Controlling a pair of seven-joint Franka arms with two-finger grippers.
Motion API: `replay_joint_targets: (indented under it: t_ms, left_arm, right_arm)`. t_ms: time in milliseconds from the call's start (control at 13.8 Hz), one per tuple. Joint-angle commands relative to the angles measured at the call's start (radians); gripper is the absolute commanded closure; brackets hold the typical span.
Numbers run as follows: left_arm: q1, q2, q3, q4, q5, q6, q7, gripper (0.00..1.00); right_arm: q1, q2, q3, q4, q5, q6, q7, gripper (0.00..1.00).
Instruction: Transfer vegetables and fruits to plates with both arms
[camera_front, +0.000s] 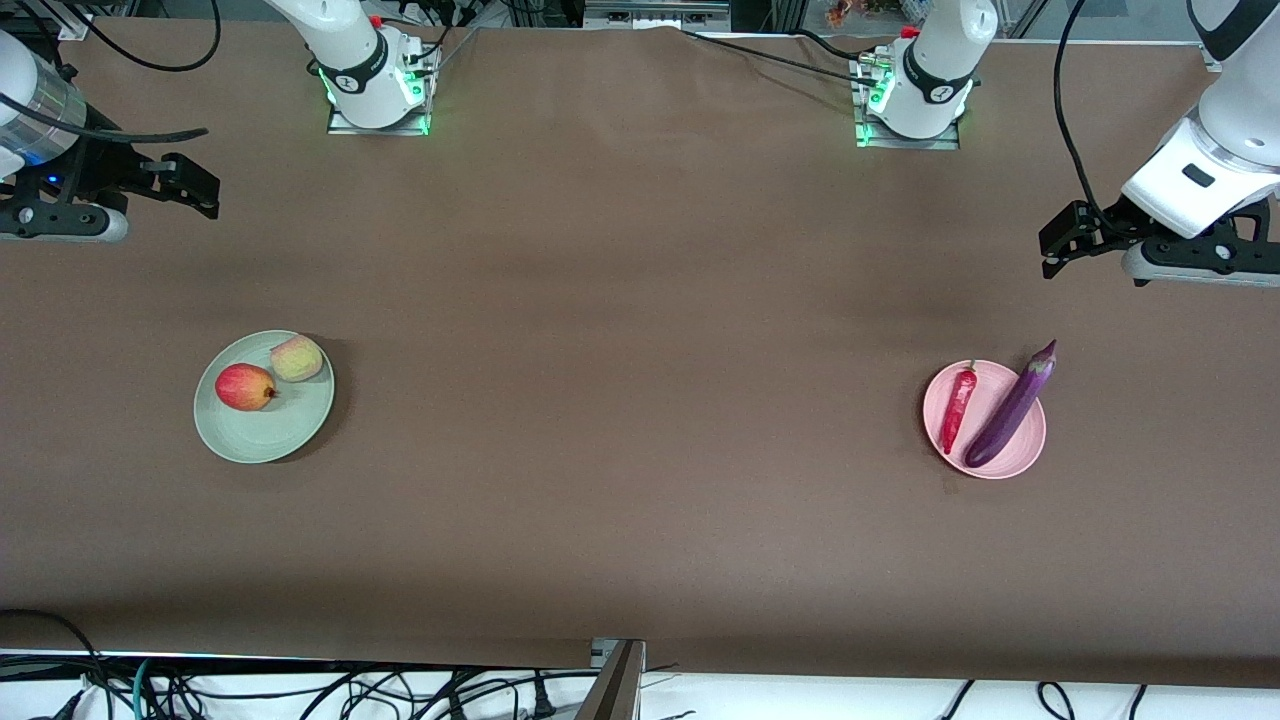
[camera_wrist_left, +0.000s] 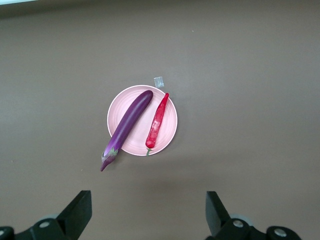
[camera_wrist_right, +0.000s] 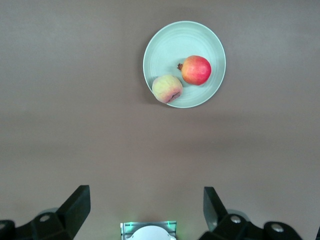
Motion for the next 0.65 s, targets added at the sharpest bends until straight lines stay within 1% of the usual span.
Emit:
replay_joint_targets:
  t_ms: [0,435,580]
  left_arm:
    - [-0.01,0.014,0.004,0.032,-0.013,-0.023,-0.002,0.0]
    - [-0.01,0.013,0.004,0.032,-0.013,-0.03,-0.004,0.0]
    - [-0.01,0.014,-0.009,0.032,-0.013,-0.03,-0.004,0.0]
  right_arm:
    - [-0.03,-0.002,0.02,0.028,0.02,-0.047,0.011,0.0]
    - [-0.023,0.023,0.013,0.067,0.023,-0.053,0.01,0.0]
    - [-0.023,0.029,0.011,0.07,0.023,-0.053,0.012,0.0]
